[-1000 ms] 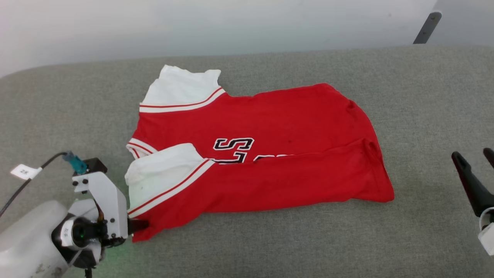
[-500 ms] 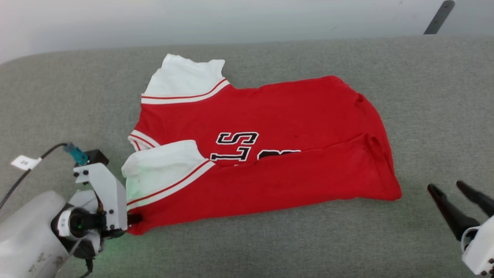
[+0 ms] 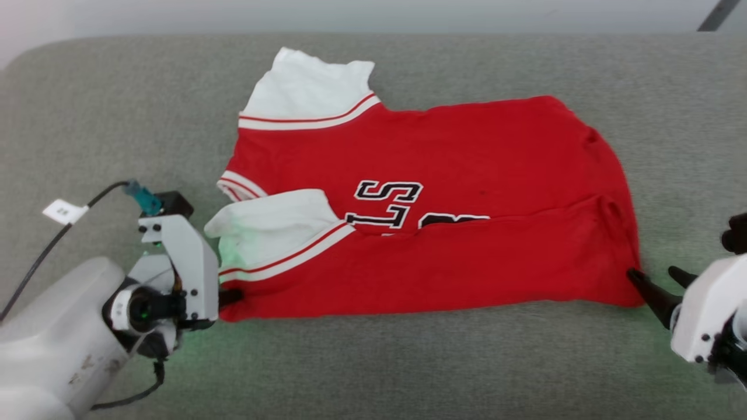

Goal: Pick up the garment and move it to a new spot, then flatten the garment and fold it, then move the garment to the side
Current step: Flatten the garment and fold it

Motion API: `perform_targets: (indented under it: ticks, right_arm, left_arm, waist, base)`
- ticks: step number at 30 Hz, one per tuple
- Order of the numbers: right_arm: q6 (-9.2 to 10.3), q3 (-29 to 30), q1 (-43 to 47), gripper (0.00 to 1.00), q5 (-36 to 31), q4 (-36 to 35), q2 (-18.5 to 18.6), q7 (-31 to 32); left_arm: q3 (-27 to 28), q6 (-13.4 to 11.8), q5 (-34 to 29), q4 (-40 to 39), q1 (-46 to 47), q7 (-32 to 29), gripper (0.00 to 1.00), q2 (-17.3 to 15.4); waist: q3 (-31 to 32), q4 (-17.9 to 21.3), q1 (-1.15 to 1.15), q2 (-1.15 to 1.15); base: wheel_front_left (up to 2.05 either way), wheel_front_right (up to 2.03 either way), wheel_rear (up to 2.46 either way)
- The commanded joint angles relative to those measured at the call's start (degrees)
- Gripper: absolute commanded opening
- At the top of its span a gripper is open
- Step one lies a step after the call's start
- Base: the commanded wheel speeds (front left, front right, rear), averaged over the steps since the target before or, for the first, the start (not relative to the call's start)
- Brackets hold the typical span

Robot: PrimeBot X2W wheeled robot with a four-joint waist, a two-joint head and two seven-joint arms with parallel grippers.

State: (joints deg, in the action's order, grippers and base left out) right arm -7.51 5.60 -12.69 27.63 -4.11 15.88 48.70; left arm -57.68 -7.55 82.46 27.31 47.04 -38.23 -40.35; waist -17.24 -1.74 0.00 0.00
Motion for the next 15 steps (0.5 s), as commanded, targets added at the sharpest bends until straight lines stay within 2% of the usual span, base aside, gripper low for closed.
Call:
perform_targets:
  ticks: [1,9,10,11,12,15]
  right_arm:
    - [0.04,-0.03,-1.02,1.00,-0.26,1.32,-0.55,0.50]
    - [0.04,-1.35,-3.94,1.00,-2.75,11.37,-2.04,5.12]
    - [0.04,-1.68,-3.90,0.83,-3.02,12.29,-2.12,5.80]
    - [0.04,-1.62,-3.93,0.36,-3.62,13.00,-2.17,6.20]
    - [0.04,-2.03,-4.14,0.00,-3.87,13.51,-2.14,6.71]
    - [0.04,-2.94,-4.52,0.00,-4.08,14.44,-1.99,7.19]
  left_arm:
    - [-1.13,0.14,-0.76,0.94,-0.72,1.39,0.00,2.95]
    - [-1.26,1.01,-1.38,2.22,0.45,1.45,0.00,4.36]
    - [-1.25,1.07,-1.44,2.37,0.53,1.53,0.00,4.48]
    - [-1.23,1.25,-1.45,2.56,0.60,1.55,0.00,4.53]
    - [-1.24,1.42,-1.45,2.74,0.71,1.54,0.00,4.55]
    - [-1.10,1.80,-1.45,3.29,0.89,1.72,0.00,4.60]
  waist:
    - [-1.11,-1.28,0.00,0.00]
    - [-2.12,-2.83,0.00,0.00]
    - [-2.16,-2.94,0.00,0.00]
    - [-2.17,-3.03,0.00,0.00]
    - [-2.19,-3.09,0.00,0.00]
    - [-2.22,-3.06,0.00,0.00]
  base:
    - [0.00,0.00,0.00]
    - [0.00,0.00,0.00]
    - [0.00,0.00,0.00]
    - [0.00,0.00,0.00]
    - [0.00,0.00,0.00]
    - [0.00,0.00,0.00]
